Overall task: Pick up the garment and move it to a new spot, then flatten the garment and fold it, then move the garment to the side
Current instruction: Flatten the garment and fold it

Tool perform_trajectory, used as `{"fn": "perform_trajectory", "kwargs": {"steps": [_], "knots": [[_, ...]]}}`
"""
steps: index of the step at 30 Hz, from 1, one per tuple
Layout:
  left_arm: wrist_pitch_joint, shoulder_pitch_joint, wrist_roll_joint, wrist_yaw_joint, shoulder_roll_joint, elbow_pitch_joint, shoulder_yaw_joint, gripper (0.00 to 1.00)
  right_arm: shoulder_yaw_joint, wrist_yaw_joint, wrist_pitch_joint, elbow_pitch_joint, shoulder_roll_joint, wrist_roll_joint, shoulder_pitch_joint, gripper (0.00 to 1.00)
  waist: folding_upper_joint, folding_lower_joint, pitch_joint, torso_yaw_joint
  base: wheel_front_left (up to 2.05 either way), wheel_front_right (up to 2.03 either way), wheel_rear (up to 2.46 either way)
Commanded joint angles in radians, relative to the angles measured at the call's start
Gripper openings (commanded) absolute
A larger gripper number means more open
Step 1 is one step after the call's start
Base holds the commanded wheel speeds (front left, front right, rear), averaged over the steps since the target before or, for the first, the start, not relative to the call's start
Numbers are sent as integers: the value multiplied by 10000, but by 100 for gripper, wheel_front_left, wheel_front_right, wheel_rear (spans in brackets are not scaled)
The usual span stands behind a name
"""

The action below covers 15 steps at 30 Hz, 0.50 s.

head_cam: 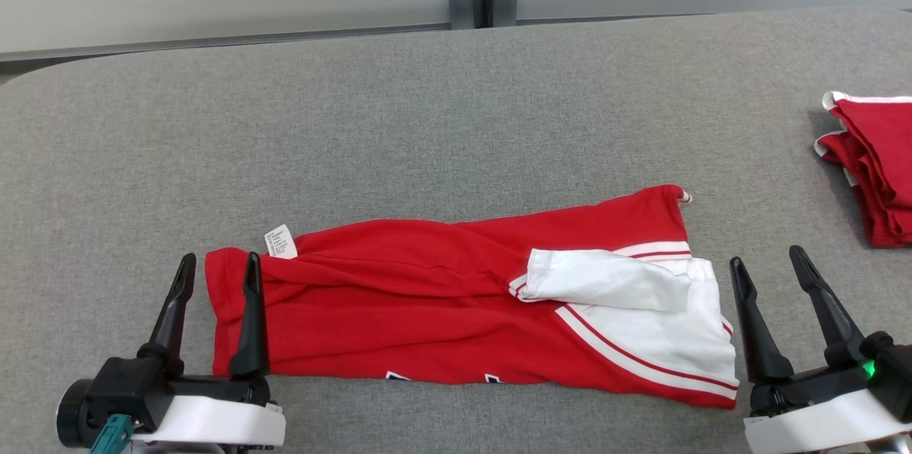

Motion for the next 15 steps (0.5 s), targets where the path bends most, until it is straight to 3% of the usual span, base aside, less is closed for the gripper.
{"fn": "perform_trajectory", "kwargs": {"steps": [1,15], "knots": [[-13,27,95,-70,-15,35,72,100,5,-1,-23,54,6,-11,88,100,0,0,-49,9,0,0,0],[-13,-172,295,-189,-191,140,93,100,2,-1,-145,578,-69,248,-316,100,0,0,-23,116,0,0,0]]}}
